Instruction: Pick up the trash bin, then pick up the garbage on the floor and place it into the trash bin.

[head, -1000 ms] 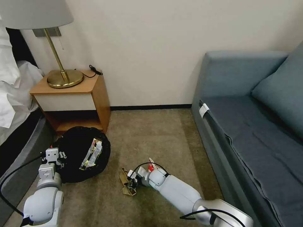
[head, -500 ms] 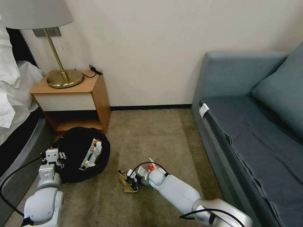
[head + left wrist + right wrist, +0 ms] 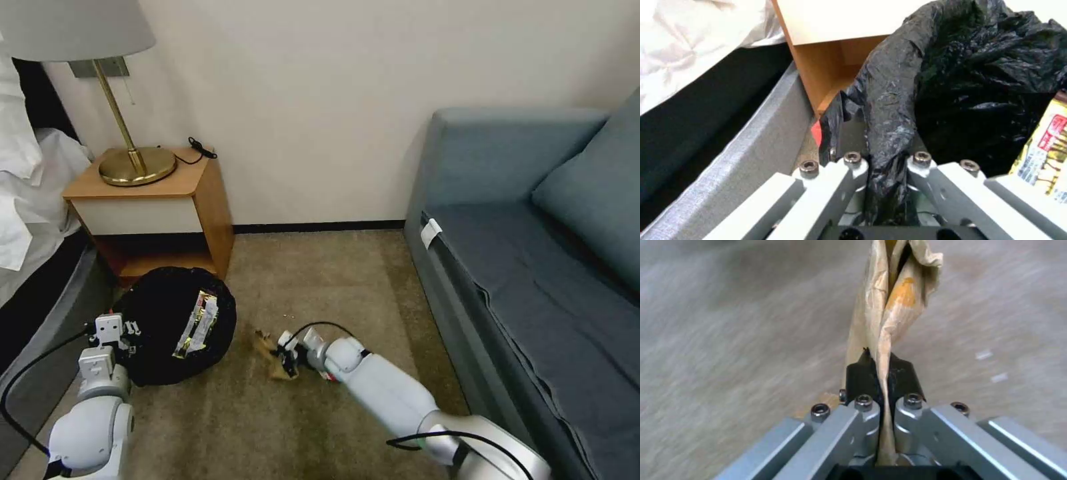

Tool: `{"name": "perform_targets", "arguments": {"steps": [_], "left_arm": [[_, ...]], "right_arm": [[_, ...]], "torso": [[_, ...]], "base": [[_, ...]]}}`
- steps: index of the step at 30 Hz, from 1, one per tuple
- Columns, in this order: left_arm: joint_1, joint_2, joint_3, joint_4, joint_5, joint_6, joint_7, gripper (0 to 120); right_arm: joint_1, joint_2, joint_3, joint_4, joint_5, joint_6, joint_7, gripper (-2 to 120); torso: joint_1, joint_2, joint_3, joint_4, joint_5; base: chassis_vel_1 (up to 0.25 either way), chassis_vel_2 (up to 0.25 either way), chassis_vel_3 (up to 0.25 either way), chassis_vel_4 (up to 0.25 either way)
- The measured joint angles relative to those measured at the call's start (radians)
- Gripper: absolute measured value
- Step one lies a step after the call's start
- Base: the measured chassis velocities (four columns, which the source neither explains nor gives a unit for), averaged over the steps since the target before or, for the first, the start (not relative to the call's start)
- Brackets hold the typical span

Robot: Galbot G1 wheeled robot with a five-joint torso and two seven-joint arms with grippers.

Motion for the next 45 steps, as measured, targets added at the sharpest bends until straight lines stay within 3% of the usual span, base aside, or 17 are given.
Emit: {"name": "perform_targets", "arguments": {"steps": [10,23,35,43,45], "left_arm": [[-0.003,0.005,0.002,0.005,0.001,0.001,0.0,4],[-0.021,-0.007,0.022,-0.002,0.028,0.004,-0.002,4],[-0.026,-0.016,0.033,-0.009,0.024,0.018,-0.007,4],[-0.027,-0.029,0.042,-0.017,0.028,0.023,-0.007,4],[-0.027,-0.03,0.042,-0.017,0.028,0.023,-0.008,4]], "right_arm": [[0.119,-0.017,0.113,0.122,0.066,0.0,0.01,0],[0.086,0.048,0.056,0.367,0.245,-0.099,0.01,0],[0.015,0.118,-0.055,0.332,0.226,-0.086,0.025,0],[0.003,0.118,-0.084,0.267,0.191,-0.053,0.042,31],[-0.001,0.118,-0.087,0.269,0.183,-0.049,0.044,34]], "torso": [[0.0,0.0,0.0,0.0001,0.0],[0.0,0.0,0.0,0.0002,-0.0002],[0.0,0.0,0.0,0.0004,-0.0002],[0.0,0.0,0.0,0.0,-0.0001],[0.0,0.0,0.0,0.0,-0.0001]], "base": [[0.0,0.0,0.0,0.0],[0.0,0.0,0.0,0.0],[0.0,0.0,0.0,0.0],[0.0,0.0,0.0,0.0],[0.0,0.0,0.0,0.0]]}}
